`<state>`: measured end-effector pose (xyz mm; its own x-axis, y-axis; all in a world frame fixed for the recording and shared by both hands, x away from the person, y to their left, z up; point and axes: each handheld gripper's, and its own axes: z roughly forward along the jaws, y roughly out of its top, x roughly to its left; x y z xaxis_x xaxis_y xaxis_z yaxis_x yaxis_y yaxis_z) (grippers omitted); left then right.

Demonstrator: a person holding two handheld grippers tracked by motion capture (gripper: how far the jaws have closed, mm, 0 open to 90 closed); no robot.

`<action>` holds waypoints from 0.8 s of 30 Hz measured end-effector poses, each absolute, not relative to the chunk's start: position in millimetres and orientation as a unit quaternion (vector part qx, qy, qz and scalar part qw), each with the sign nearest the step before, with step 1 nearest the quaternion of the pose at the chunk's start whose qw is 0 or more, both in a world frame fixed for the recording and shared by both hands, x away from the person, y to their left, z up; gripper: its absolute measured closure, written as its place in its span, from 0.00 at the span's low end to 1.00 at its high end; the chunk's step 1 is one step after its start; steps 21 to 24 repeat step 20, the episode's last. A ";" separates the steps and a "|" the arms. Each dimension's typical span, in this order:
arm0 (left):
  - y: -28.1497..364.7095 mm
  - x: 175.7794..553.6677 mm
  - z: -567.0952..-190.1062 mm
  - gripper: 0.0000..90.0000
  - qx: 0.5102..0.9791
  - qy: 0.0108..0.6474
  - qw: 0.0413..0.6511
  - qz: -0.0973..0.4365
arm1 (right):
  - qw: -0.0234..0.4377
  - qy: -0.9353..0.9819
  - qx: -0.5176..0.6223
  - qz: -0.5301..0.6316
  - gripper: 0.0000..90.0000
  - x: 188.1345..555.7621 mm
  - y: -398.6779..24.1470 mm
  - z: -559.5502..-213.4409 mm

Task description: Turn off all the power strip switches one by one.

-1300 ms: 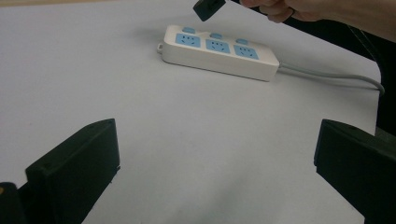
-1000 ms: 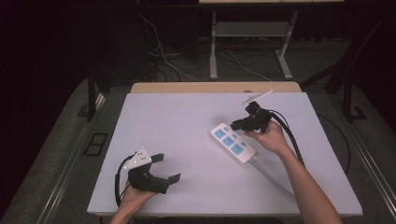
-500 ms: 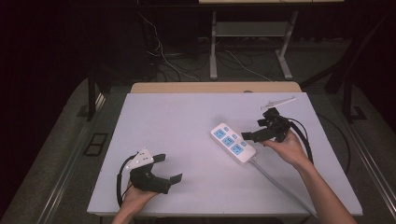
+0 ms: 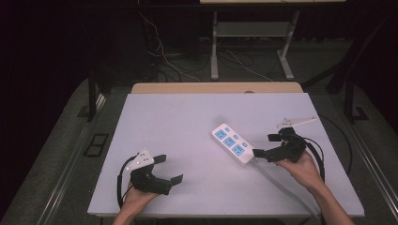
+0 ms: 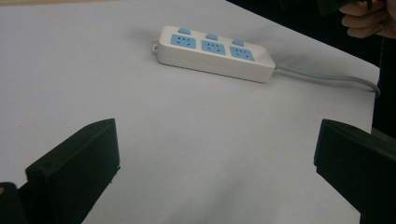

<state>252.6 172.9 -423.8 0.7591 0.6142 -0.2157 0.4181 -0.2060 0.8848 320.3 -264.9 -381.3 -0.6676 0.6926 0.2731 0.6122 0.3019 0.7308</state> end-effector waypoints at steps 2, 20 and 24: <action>173.3 252.3 -423.7 0.00 0.770 0.337 0.534 0.093 | 0.049 0.803 0.406 0.433 0.00 312.2 -268.1 -384.4; 174.6 253.1 -424.3 0.00 0.771 0.340 0.530 0.093 | 0.078 0.785 0.413 0.456 0.01 256.2 -285.6 -412.0; 174.6 253.1 -424.3 0.00 0.771 0.340 0.530 0.093 | 0.078 0.785 0.413 0.456 0.01 256.2 -285.6 -412.0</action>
